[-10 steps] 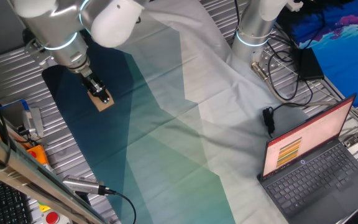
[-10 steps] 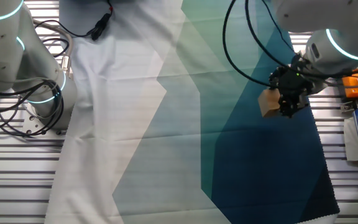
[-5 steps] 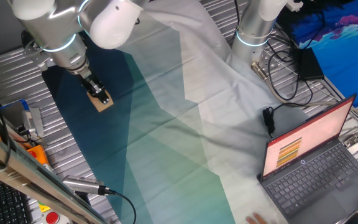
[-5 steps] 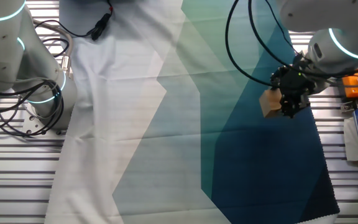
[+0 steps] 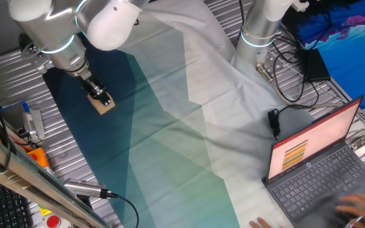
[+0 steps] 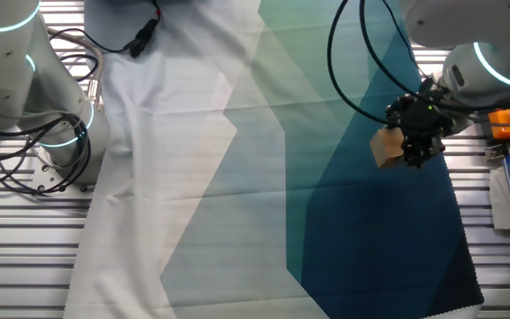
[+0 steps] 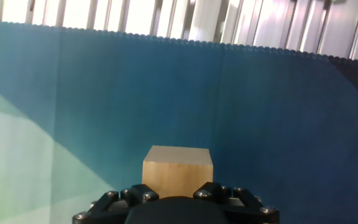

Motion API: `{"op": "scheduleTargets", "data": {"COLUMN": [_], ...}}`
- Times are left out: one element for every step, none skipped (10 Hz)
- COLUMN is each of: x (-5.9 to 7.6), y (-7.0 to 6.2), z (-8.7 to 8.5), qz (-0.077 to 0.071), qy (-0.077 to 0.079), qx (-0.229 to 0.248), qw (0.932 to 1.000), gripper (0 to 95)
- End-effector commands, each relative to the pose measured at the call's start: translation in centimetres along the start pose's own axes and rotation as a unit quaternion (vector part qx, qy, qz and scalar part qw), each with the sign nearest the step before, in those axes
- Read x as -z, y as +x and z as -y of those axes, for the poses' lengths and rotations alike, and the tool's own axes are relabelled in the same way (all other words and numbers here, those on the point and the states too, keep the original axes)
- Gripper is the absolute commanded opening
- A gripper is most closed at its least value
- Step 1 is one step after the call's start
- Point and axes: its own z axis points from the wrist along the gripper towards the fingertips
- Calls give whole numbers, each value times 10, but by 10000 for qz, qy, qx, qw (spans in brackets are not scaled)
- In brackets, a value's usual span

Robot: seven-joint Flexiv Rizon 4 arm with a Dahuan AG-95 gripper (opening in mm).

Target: Pick up one small block

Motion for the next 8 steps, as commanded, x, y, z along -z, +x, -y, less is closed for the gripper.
{"op": "scheduleTargets", "data": {"x": [0,0,0,0,0,-1,-2,-5], "y": [0,0,0,0,0,7,14,25], "z": [0,0,0,0,0,-10,-21,-40], "qz": [-78,-83,-93,-105,-110,-95,-97,-94], "qy": [-14,-35,-41,-48,-49,-110,-129,-129], "qx": [470,539,590,622,620,562,447,195], "qw": [9989,9985,9982,9980,9980,9983,9989,9997], "gripper": [0,0,0,0,0,0,0,0]}}
